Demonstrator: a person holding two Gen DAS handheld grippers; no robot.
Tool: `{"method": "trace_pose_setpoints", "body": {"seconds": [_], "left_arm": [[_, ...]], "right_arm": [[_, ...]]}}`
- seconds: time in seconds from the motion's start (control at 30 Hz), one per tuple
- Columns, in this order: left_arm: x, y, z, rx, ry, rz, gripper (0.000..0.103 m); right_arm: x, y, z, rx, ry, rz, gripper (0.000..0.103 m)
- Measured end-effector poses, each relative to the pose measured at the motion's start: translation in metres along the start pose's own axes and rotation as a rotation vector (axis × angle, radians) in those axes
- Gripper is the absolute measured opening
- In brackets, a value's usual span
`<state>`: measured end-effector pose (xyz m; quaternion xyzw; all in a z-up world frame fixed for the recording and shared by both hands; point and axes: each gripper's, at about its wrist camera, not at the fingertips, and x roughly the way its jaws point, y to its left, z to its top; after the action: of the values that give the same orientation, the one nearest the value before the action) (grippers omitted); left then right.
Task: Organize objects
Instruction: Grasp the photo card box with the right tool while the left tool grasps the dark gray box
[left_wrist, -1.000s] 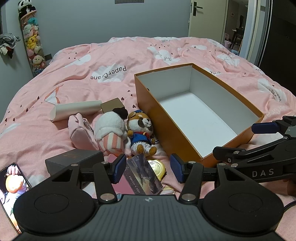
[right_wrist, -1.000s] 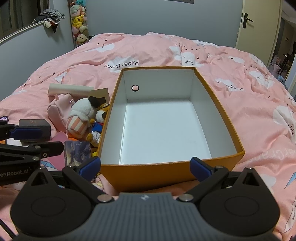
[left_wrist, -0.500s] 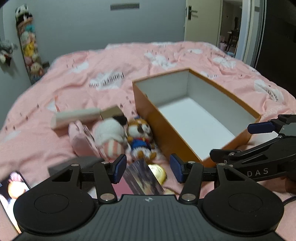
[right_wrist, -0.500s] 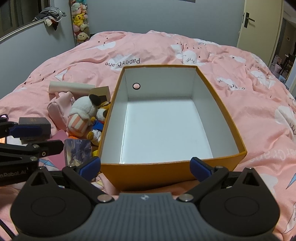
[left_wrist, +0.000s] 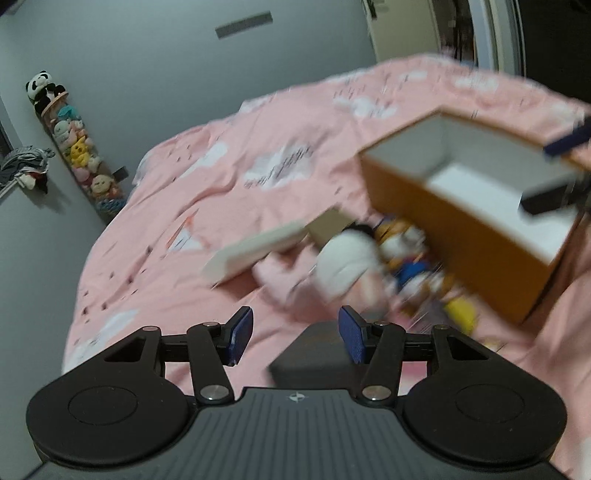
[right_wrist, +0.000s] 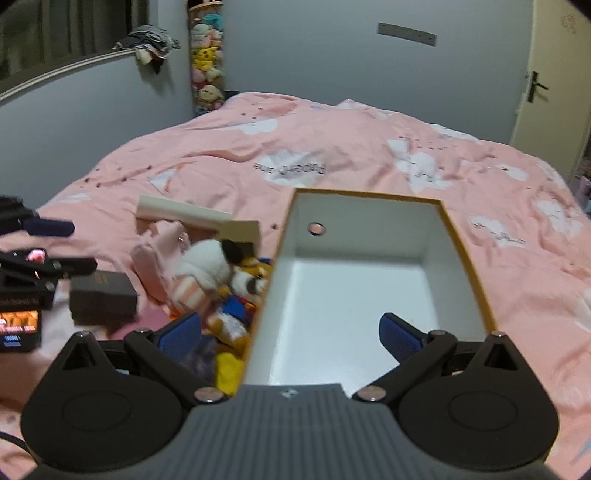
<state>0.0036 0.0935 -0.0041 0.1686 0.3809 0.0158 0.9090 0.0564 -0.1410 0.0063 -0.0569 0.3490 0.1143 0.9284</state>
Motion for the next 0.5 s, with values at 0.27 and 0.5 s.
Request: {"method": "trace_pose_setpoints", "body": {"seconds": [0.27, 0.5], "left_arm": [[0.029, 0.030, -0.018, -0.022, 0.093, 0.068, 0.062], [0.026, 0.051, -0.016, -0.080, 0.041, 0.065, 0.058]], "right_arm": [[0.033, 0.025, 0.023, -0.026, 0.018, 0.108, 0.102], [0.051, 0.037, 0.026, -0.051, 0.039, 0.105, 0.102]]}}
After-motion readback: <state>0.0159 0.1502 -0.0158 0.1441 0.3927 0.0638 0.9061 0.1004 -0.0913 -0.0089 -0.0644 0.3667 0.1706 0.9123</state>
